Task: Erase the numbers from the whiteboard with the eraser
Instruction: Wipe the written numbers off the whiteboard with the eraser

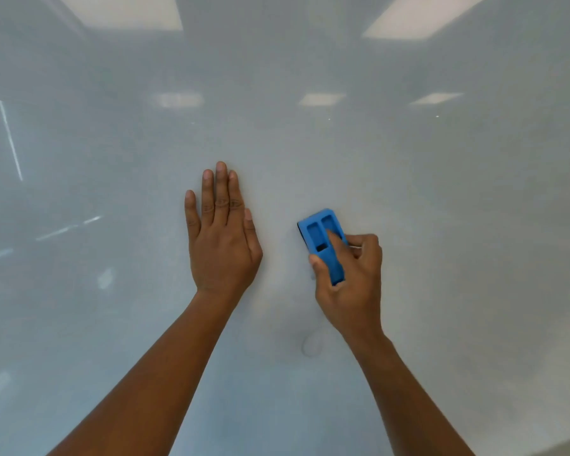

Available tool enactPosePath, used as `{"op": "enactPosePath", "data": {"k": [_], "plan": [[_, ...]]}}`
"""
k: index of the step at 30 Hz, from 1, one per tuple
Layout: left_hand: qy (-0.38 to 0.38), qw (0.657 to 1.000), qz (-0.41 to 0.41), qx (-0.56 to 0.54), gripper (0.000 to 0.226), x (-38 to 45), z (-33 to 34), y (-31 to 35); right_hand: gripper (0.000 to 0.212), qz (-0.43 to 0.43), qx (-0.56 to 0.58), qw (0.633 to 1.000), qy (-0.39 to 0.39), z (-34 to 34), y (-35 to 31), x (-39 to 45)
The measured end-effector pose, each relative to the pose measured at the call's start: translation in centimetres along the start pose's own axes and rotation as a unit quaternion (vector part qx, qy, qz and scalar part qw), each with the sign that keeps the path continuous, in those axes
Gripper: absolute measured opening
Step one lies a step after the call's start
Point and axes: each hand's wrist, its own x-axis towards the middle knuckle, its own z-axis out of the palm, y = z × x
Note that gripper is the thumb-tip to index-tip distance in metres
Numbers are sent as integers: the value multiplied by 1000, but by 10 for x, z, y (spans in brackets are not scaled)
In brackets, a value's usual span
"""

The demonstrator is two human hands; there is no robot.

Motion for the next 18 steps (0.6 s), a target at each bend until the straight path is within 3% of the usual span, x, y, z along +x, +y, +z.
{"op": "enactPosePath", "data": {"k": [4,8,11,15,18], "plan": [[1,1000,-3,0,55,-12,1,0,45,119,16,991,66,-10,24,-31],[-2,1000,-11,5,55,-14,2,1,40,215,71,962,149,-11,31,1],[-3,1000,-18,7,56,-15,3,2,39,141,67,976,153,6,15,11],[-1,1000,-12,1,56,-15,3,2,43,8,28,999,43,24,-6,-29],[4,1000,-5,-6,55,-15,2,-1,42,0,21,1000,-4,18,7,-70]]}}
